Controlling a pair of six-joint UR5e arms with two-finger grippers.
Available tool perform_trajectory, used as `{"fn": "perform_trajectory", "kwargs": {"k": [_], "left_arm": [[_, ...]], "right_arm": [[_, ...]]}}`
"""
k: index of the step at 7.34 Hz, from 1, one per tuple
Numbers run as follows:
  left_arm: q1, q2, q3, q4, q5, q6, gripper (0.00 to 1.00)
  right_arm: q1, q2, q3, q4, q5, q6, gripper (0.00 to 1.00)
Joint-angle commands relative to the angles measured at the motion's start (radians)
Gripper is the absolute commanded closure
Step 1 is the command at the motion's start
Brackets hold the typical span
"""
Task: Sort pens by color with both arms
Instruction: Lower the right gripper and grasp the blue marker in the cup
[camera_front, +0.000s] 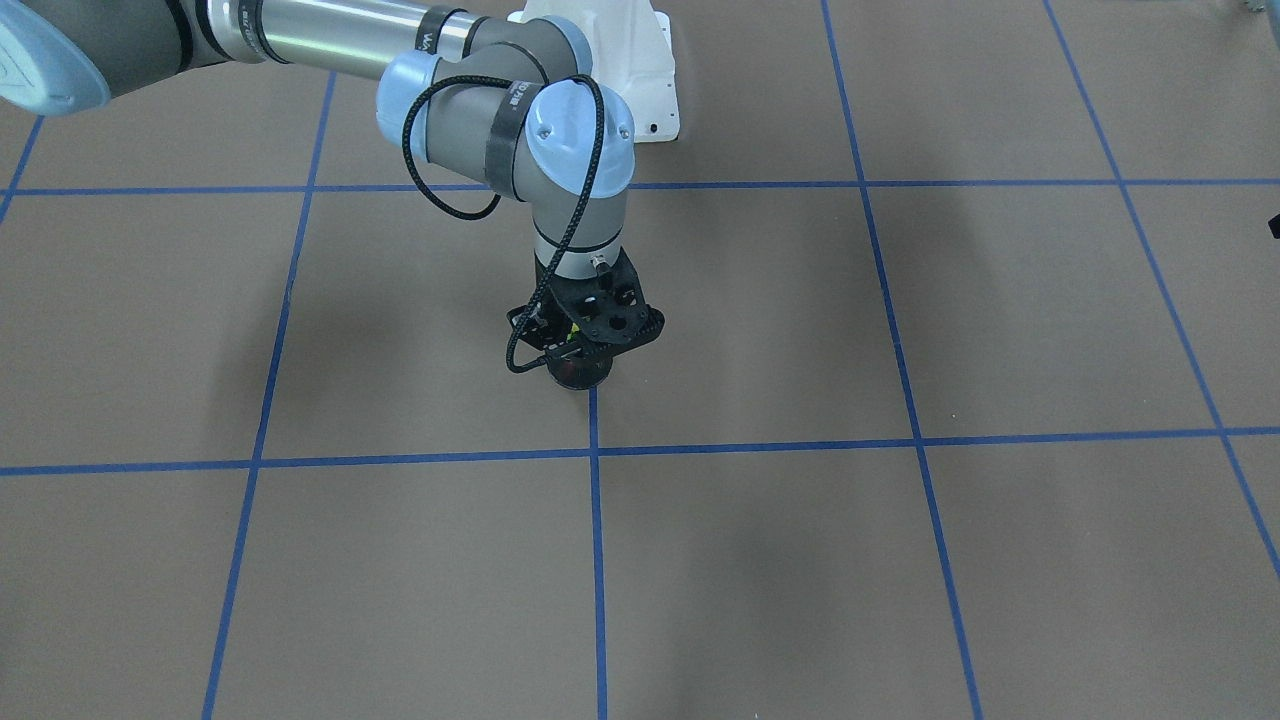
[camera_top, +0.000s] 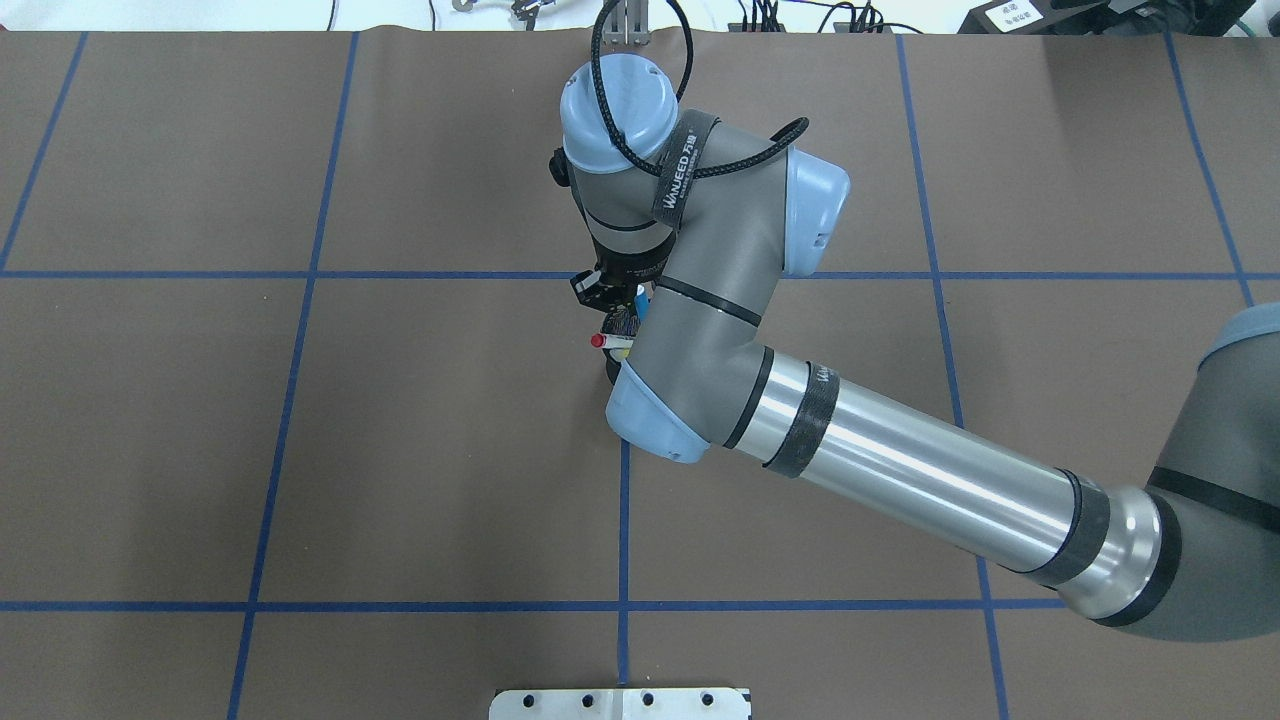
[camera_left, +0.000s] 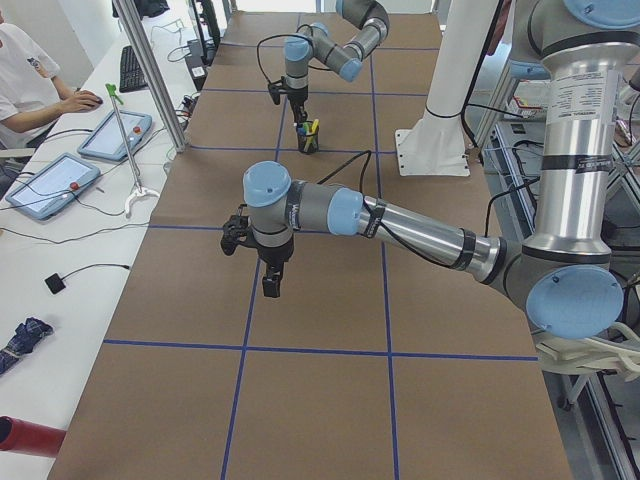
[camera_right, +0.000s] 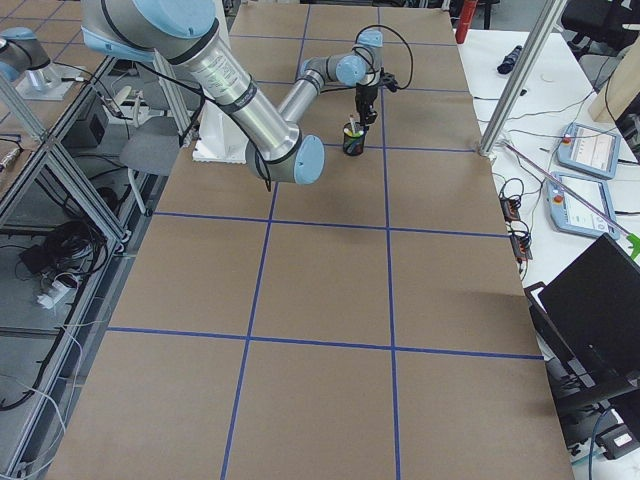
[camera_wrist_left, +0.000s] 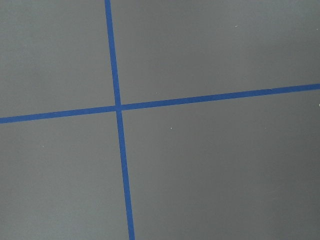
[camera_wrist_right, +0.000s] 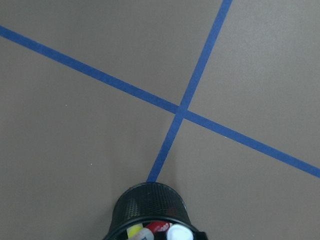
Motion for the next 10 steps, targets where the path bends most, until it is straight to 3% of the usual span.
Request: {"fn": "perform_trajectory", "kwargs": {"k": [1,3,4,10], "left_arm": [[0.000,0.000,-0.001,0.000,0.000,-0.001,0.00],[0.000,0.000,-0.003,0.000,-0.002,-0.001,0.00],[-0.002,0.001,-0.004,0.000,-0.003,-0.001,0.00],[-0.002,0.003,-0.004,0.000,-0.005,-0.001,0.00]], "right_arm": [[0.001,0.009,-0.016,-0.003,-0.003,0.001,0.39],[0.010,0.041,-0.077,-0.031,0.042,0.004,0.41],[0.025,0.107,-0.144,-0.066,0.090,0.004,0.41],[0.025,0.112,-0.169,-0.092,0.090,-0.001,0.50]]}}
